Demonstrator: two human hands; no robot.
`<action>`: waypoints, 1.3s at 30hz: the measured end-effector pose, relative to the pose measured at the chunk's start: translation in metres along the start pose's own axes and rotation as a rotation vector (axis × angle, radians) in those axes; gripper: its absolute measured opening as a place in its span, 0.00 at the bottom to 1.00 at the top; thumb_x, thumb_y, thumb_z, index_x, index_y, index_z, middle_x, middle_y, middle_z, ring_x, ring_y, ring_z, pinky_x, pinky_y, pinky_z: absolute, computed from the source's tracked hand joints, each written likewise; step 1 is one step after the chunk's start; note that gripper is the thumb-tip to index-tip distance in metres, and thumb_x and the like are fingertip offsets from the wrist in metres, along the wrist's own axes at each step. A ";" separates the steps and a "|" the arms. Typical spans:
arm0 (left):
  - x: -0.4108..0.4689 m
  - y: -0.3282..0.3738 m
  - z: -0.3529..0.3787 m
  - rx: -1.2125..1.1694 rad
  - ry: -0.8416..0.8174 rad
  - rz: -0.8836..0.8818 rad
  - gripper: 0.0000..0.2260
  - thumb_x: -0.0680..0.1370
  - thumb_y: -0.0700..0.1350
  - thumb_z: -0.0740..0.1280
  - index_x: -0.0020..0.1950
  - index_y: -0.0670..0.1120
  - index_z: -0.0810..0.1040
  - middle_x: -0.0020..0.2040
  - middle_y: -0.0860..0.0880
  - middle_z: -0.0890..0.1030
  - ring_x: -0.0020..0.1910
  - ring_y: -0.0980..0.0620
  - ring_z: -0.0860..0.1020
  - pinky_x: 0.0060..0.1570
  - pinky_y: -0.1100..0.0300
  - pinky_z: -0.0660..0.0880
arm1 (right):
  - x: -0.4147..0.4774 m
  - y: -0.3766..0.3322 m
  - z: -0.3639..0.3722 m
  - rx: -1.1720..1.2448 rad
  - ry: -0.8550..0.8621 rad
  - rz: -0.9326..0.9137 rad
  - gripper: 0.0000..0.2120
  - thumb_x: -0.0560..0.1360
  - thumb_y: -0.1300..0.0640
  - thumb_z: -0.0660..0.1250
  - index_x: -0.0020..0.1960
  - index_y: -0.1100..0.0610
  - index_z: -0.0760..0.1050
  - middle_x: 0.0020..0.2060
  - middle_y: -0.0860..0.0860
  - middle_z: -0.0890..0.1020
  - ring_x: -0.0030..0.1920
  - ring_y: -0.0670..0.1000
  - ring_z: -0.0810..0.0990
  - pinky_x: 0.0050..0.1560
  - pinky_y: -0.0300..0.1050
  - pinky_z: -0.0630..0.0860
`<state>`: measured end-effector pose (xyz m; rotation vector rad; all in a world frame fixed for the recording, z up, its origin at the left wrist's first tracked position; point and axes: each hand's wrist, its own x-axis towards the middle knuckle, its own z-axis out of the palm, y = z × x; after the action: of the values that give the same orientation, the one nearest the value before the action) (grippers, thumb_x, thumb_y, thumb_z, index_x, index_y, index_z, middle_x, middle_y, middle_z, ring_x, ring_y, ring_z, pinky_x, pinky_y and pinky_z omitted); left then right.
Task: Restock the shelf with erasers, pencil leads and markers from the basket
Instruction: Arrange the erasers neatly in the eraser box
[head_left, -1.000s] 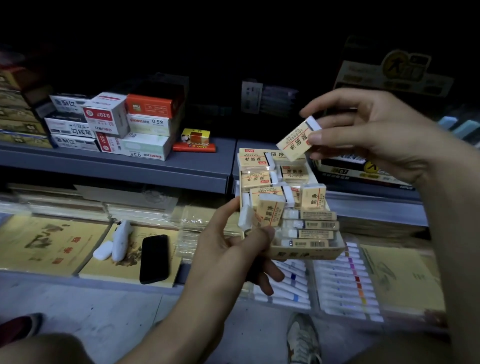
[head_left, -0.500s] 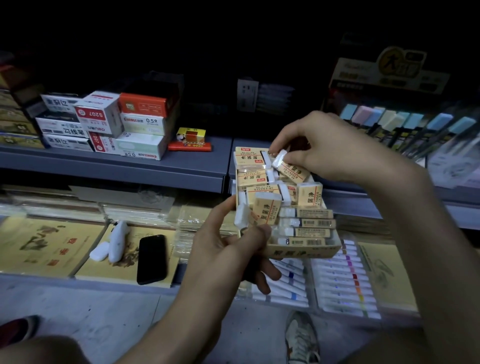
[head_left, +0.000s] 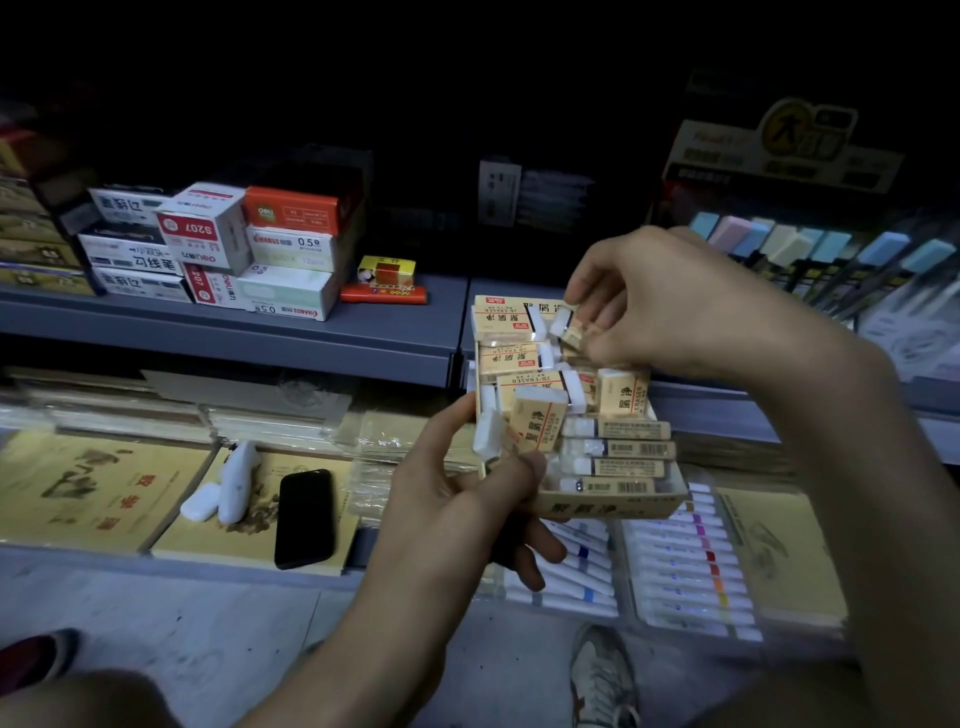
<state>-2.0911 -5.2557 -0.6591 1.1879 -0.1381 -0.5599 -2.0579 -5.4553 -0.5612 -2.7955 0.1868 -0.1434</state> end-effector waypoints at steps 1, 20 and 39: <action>0.000 0.000 0.000 -0.001 0.000 -0.003 0.24 0.79 0.37 0.70 0.74 0.50 0.73 0.35 0.37 0.83 0.26 0.42 0.79 0.26 0.57 0.75 | 0.001 -0.001 -0.002 -0.007 0.014 -0.013 0.15 0.67 0.60 0.79 0.50 0.49 0.81 0.43 0.44 0.82 0.45 0.45 0.83 0.48 0.50 0.83; -0.002 0.002 -0.001 0.025 -0.013 -0.001 0.23 0.78 0.37 0.70 0.72 0.50 0.73 0.33 0.37 0.82 0.25 0.43 0.78 0.26 0.57 0.75 | -0.001 0.006 -0.004 0.017 0.010 -0.027 0.06 0.67 0.49 0.82 0.41 0.46 0.85 0.37 0.42 0.85 0.43 0.40 0.82 0.45 0.44 0.81; -0.001 0.001 0.001 0.013 -0.014 -0.018 0.26 0.78 0.35 0.71 0.73 0.53 0.72 0.35 0.38 0.83 0.27 0.41 0.79 0.26 0.56 0.76 | -0.007 -0.050 0.017 -0.041 -0.041 0.367 0.25 0.61 0.36 0.82 0.43 0.56 0.83 0.40 0.51 0.84 0.43 0.54 0.82 0.42 0.48 0.79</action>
<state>-2.0914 -5.2559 -0.6573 1.1995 -0.1432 -0.5839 -2.0568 -5.4025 -0.5605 -2.7448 0.6909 0.0071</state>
